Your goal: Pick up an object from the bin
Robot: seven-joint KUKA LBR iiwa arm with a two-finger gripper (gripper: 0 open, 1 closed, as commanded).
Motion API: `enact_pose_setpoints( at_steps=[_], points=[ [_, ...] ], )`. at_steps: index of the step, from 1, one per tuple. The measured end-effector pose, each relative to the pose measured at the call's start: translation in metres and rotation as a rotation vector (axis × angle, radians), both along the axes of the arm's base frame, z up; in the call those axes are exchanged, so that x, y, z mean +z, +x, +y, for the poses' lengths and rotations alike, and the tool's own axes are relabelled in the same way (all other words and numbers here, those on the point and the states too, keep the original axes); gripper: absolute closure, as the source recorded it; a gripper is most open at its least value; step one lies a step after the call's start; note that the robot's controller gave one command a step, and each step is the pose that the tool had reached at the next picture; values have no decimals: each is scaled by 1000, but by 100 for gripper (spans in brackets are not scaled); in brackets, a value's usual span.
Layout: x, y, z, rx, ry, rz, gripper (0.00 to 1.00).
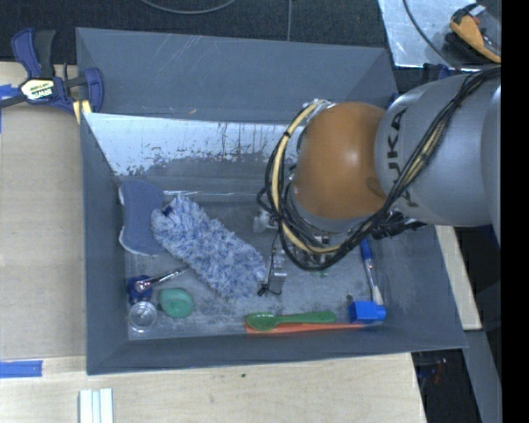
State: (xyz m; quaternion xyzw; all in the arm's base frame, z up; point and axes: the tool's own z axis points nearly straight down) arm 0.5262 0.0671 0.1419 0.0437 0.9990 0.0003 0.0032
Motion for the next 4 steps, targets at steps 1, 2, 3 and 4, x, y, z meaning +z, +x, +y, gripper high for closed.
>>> enact_pose_setpoints(
  at_steps=[1, 2, 3, 4],
  points=[
    [-53, -13, 7, 398, -3, -8, 0],
    [-64, -10, 13, 458, -4, -1, 0],
    [-55, 8, 2, 421, -3, -6, 0],
    [-44, -6, 18, 391, 0, -6, 0]
  ],
)
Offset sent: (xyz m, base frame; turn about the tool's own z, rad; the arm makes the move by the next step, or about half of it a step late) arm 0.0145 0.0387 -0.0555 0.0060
